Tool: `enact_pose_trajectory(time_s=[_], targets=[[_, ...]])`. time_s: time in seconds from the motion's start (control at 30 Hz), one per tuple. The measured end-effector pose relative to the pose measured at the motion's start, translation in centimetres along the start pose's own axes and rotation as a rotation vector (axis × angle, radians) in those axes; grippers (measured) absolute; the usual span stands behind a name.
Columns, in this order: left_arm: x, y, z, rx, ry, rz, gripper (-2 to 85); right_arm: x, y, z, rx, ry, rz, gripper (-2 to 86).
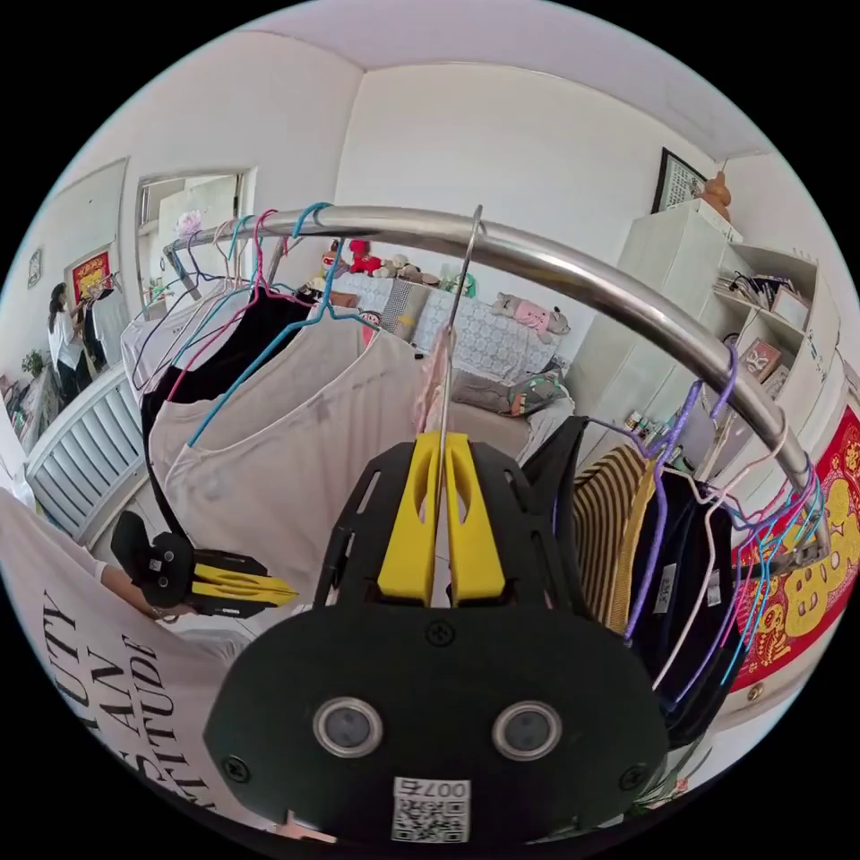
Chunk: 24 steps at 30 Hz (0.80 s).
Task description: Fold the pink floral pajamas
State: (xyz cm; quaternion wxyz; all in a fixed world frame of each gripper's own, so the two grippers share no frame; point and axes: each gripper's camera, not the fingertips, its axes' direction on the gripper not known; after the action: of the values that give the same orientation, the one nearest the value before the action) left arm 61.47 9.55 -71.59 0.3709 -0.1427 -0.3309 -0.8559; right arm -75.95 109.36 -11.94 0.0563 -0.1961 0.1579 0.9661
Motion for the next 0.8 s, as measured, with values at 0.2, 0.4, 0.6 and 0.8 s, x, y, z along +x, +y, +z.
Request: enact_pose_trajectory(time_s=[0.2, 0.4, 0.6, 0.8], targets=[[-1.7, -1.3, 0.2, 0.000, -0.009, -0.022, -1.0, -0.3, -0.3, -4.7, 0.028, 0.031, -0.052, -0.1], [-2.2, -3.9, 0.1, 0.072, -0.022, -0.011, -0.7, -3.2, 8.6, -5.7, -0.028, 0.045, -0.110, -0.1], [-1.5, -7.8, 2.0, 0.156, 0.005, 0.039, 4.0, -3.9, 21.8, -11.0, -0.002, 0.029, 0.162, -0.1], [4.2, -14.0, 8.9, 0.105, 0.257, 0.239, 9.3, -8.1, 31.7, -19.2, -0.046, 0.196, 0.354, -0.2]])
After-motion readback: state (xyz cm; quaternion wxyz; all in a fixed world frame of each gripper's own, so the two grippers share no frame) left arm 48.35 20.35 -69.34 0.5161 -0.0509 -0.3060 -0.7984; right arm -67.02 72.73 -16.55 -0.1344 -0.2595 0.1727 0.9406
